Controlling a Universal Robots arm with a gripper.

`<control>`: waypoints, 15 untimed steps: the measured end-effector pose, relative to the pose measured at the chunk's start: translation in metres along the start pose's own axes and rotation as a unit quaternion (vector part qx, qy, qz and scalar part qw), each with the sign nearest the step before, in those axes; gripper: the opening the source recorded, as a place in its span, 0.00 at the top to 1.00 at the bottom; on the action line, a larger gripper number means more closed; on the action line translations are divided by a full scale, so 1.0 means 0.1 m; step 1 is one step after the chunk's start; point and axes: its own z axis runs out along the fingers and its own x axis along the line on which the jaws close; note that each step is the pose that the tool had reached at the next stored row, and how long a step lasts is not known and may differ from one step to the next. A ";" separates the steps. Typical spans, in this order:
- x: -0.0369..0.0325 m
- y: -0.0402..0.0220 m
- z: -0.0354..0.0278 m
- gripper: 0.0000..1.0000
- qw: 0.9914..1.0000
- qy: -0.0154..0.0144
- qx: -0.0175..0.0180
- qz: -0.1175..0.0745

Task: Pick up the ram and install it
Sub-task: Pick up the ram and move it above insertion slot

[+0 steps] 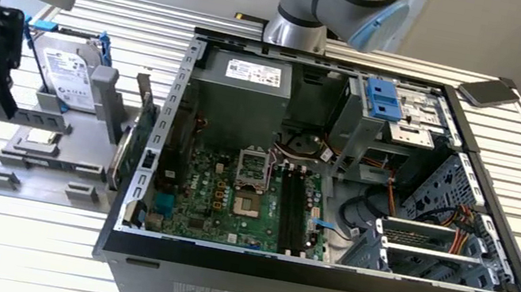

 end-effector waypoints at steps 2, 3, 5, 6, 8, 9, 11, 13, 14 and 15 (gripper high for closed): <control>0.000 0.000 -0.034 1.00 1.000 0.000 0.000 0.000; 0.001 0.000 -0.048 1.00 1.000 0.000 0.000 0.000; 0.001 0.000 -0.075 1.00 1.000 0.000 0.000 0.000; 0.001 0.000 -0.087 1.00 1.000 0.000 0.000 0.000; 0.001 0.000 -0.112 1.00 1.000 0.000 0.000 0.000; 0.001 0.000 -0.123 1.00 1.000 0.000 0.000 0.000; 0.002 0.000 -0.147 1.00 1.000 0.000 0.000 0.000; 0.002 0.000 -0.172 1.00 1.000 0.000 0.000 0.000; 0.002 0.000 -0.183 1.00 1.000 0.000 0.000 0.000; 0.002 0.000 -0.195 1.00 1.000 0.000 0.000 0.000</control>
